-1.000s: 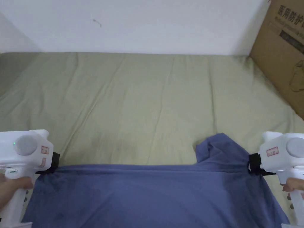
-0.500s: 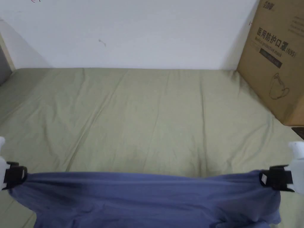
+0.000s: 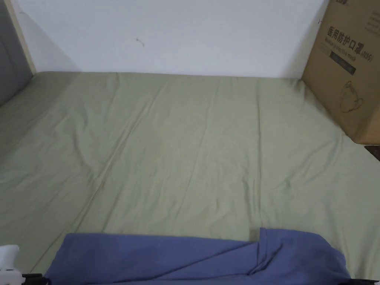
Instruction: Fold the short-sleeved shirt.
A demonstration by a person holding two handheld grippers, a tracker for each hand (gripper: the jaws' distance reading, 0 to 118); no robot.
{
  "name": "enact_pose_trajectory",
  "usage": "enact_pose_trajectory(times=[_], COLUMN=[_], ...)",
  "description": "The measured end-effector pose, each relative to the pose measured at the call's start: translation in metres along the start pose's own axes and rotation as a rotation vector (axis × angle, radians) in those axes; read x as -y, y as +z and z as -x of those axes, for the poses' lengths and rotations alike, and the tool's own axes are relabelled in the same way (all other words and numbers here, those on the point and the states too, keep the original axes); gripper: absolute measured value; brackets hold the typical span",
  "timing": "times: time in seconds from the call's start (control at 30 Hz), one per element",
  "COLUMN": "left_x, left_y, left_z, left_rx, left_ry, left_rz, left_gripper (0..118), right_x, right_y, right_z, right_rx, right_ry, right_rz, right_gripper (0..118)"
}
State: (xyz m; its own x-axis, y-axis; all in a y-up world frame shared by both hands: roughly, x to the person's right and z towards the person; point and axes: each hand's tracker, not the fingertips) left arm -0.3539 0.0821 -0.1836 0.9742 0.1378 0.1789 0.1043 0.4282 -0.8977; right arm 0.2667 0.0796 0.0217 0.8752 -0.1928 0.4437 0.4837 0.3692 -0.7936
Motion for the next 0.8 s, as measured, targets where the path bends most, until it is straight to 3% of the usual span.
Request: enact_pose_trajectory(times=[0.03, 0.1, 0.13, 0.2, 0.27, 0.3, 0.33, 0.4, 0.43, 0.5, 0.57, 0.6, 0.73, 0.8], left_x=[-0.001, -0.004, -0.007, -0.010, -0.012, -0.011, -0.010, -0.008, -0.005, -0.001, 0.004, 0.005, 0.006, 0.007], left_y=[0.003, 0.016, 0.024, 0.036, 0.047, 0.050, 0.051, 0.044, 0.038, 0.030, 0.028, 0.027, 0.027, 0.027], left_z=[0.002, 0.005, 0.006, 0.007, 0.007, 0.006, 0.006, 0.005, 0.003, 0.001, 0.006, 0.011, 0.038, 0.053], left_rx=[-0.004, -0.012, -0.006, 0.010, 0.041, 0.083, 0.112, 0.159, 0.140, 0.099, 0.117, 0.157, 0.211, 0.257], left_ry=[0.004, 0.021, 0.028, 0.047, 0.065, 0.095, 0.107, 0.121, 0.109, 0.083, 0.097, 0.134, 0.256, 0.314], left_rz=[-0.006, -0.051, -0.064, -0.099, -0.123, -0.153, -0.167, -0.129, -0.127, -0.091, -0.107, -0.106, -0.138, -0.132], left_gripper=[84, 89, 100, 103, 101, 92, 68, 11, 3, 1, 0, 0, 3, 29], right_x=[-0.001, -0.004, -0.005, -0.008, -0.009, -0.009, -0.008, -0.004, -0.001, 0.001, -0.001, 0.000, 0.004, 0.006], right_y=[0.002, 0.014, 0.024, 0.039, 0.050, 0.050, 0.049, 0.036, 0.028, 0.013, -0.005, -0.010, -0.024, -0.028], right_z=[0.001, 0.005, 0.009, 0.020, 0.033, 0.043, 0.054, 0.080, 0.091, 0.110, 0.118, 0.125, 0.158, 0.170], right_rx=[0.039, 0.076, 0.066, 0.062, -0.011, -0.035, -0.054, -0.036, -0.012, -0.036, -0.135, -0.166, -0.143, -0.151], right_ry=[0.013, 0.057, 0.065, 0.072, 0.090, 0.097, 0.115, 0.192, 0.225, 0.238, 0.168, 0.170, 0.298, 0.318], right_rz=[-0.003, -0.041, -0.062, -0.103, -0.169, -0.191, -0.204, -0.214, -0.225, -0.205, -0.168, -0.154, -0.124, -0.110], right_gripper=[77, 77, 77, 77, 76, 72, 60, 21, 7, 7, 5, 6, 6, 5])
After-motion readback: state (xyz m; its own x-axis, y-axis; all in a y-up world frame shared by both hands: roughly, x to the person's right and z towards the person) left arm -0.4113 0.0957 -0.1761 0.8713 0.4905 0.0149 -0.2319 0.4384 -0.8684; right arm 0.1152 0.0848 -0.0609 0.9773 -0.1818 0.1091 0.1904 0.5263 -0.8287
